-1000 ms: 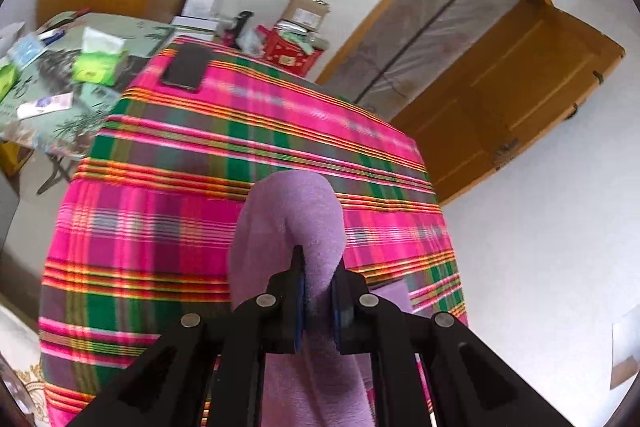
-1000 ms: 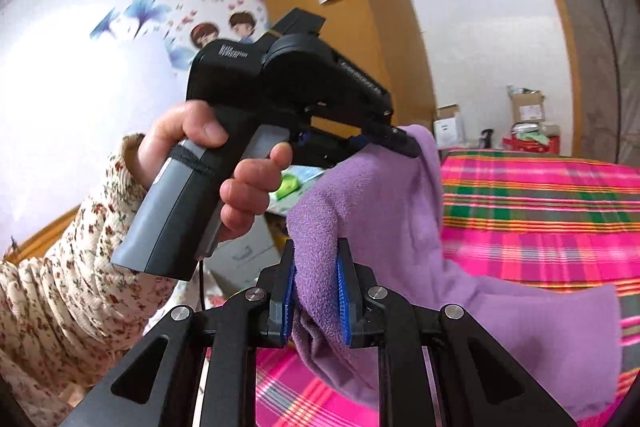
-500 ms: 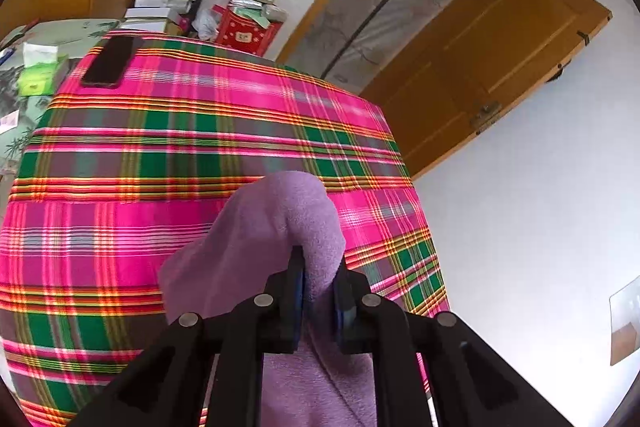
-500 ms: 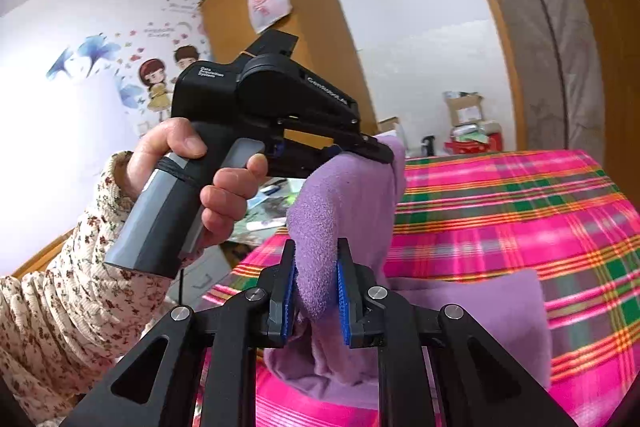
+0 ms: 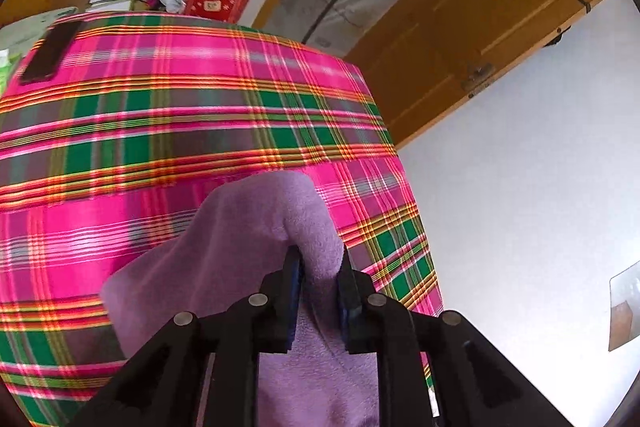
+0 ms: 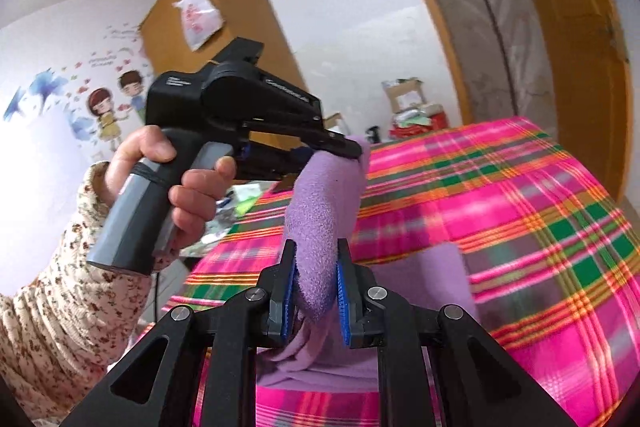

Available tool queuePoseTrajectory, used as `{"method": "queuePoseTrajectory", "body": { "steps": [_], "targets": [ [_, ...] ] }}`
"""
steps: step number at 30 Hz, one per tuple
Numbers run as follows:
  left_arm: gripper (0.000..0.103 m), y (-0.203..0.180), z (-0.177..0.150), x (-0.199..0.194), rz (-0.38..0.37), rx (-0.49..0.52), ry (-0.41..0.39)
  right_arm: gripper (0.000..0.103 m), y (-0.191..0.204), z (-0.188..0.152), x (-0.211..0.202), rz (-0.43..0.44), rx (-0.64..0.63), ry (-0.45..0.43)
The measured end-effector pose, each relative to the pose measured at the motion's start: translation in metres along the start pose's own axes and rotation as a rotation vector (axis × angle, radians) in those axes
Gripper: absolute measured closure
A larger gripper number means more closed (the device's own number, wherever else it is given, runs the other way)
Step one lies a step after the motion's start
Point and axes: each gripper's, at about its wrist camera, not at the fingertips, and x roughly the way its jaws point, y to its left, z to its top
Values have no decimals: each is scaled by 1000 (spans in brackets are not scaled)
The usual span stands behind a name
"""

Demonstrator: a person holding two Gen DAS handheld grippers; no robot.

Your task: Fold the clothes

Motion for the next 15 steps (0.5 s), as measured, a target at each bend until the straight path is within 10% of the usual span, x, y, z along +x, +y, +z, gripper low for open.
{"method": "queuePoseTrajectory", "body": {
  "steps": [15],
  "targets": [
    [85, -15, 2, 97, 38, 23, 137, 85, -69, -26, 8, -152, 147, 91]
  ]
}}
